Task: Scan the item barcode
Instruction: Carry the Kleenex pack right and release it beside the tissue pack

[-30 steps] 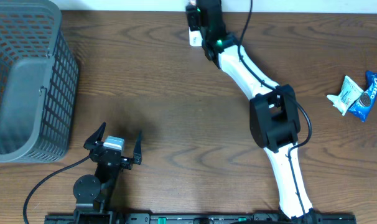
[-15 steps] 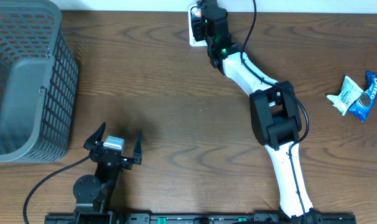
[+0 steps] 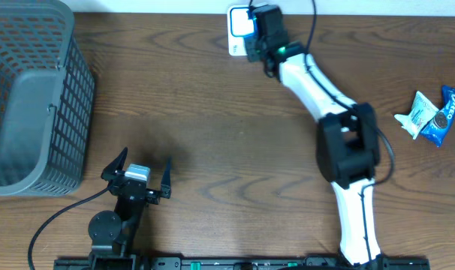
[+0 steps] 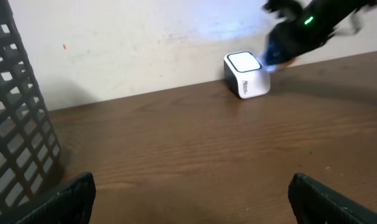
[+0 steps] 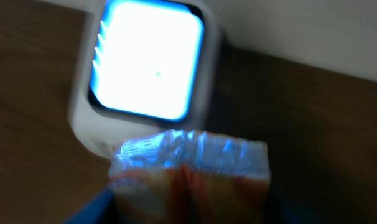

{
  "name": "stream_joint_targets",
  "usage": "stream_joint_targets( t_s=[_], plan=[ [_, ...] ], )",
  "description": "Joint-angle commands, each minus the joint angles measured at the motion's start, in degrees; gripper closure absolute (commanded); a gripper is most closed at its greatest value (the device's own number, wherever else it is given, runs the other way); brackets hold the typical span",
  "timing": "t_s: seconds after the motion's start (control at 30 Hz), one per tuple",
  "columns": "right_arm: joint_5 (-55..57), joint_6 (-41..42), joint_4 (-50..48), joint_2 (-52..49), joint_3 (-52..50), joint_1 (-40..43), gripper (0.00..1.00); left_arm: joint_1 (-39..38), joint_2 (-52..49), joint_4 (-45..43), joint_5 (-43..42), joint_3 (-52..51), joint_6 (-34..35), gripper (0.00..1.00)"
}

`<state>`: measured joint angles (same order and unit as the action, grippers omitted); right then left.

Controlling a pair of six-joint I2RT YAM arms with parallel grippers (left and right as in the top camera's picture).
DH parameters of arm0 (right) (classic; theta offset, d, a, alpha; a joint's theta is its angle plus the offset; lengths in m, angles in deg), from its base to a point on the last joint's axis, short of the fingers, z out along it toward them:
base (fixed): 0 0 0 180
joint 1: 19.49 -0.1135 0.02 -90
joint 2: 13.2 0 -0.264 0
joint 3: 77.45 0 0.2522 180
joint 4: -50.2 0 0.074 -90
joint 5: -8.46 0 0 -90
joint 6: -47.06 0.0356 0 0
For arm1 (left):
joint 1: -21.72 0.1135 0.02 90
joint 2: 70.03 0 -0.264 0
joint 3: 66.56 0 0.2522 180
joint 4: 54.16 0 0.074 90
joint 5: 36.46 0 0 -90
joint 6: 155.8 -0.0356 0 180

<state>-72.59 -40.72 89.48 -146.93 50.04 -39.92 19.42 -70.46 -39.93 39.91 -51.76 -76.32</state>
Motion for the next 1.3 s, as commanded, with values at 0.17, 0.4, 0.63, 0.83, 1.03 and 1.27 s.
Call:
stream_joint_targets(
  t_s=[0.17,0.4,0.63,0.83,1.03,1.27],
  plan=[
    [5.35,0.04,23.37,8.68,0.22,10.56,0.50,-0.02,0.20,2.12,-1.33,-0.81,0.26,0.02],
    [5.38,-0.17,30.53,5.75,-1.09,22.27,0.49,-0.02,0.20,2.12,-1.33,-0.81,0.26,0.02],
    [5.11,-0.15,26.49,1.97,-3.89,32.92,0.53,-0.02,0.20,2.12,-1.33,-0.81,0.26,0.02],
    [5.09,0.74,26.56,-0.98,-3.93,39.15,0.50,-0.02,0.20,2.12,-1.33,-0.81,0.26,0.02],
    [-0.46,0.76,26.43,0.61,-3.06,40.83,0.01,-0.02,0.20,2.12,-1.33,-0.81,0.26,0.02],
    [-7.78,3.13,26.32,9.01,-1.27,39.69,0.01,-0.02,0.20,2.12,-1.33,-0.81,0.26,0.02]
  ],
)
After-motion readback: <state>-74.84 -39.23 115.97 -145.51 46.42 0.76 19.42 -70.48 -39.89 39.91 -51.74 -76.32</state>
